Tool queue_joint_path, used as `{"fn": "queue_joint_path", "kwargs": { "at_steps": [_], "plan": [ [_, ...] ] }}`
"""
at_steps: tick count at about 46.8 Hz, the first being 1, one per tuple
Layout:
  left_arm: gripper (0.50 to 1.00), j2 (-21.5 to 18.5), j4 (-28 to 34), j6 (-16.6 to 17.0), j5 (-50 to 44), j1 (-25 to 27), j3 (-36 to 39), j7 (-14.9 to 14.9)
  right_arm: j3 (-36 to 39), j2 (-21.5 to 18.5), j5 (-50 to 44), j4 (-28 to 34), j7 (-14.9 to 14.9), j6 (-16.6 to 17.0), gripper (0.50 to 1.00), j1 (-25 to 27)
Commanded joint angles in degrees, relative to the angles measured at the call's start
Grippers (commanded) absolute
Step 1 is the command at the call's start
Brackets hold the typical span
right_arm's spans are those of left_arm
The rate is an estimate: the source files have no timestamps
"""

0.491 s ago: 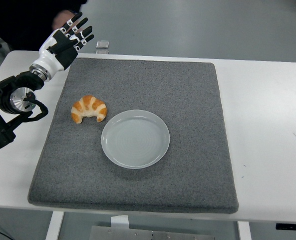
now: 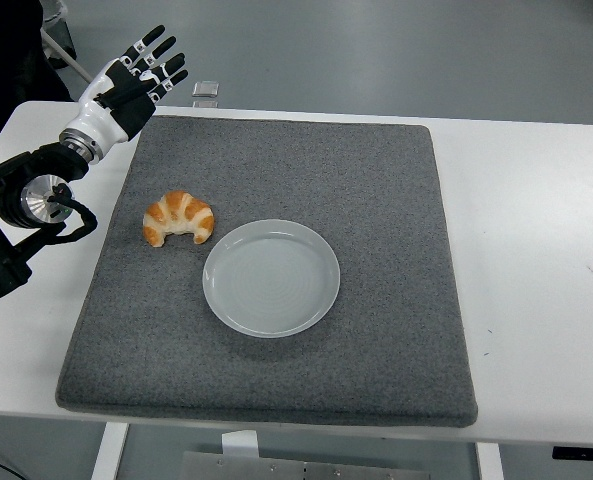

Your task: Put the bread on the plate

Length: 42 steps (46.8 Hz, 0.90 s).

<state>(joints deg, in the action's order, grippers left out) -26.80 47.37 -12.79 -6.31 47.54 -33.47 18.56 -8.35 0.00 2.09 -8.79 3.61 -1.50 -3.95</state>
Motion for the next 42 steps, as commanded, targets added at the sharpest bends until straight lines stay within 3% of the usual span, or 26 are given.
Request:
{"fn": "queue_joint_path", "kwargs": {
  "at_steps": [1,42],
  "plan": [
    [0.99,0.08,0.0,0.04,0.07,0.01,-0.01,0.07,0.0,0.0,0.02,0.0,0.0,0.0,0.93,0.0],
    [0.99,0.0,-1.32,-0.48,-0.02,0.01,-0.71,0.69,0.0,0.0,0.02,0.0,0.0,0.0,0.93,0.0]
  ]
}}
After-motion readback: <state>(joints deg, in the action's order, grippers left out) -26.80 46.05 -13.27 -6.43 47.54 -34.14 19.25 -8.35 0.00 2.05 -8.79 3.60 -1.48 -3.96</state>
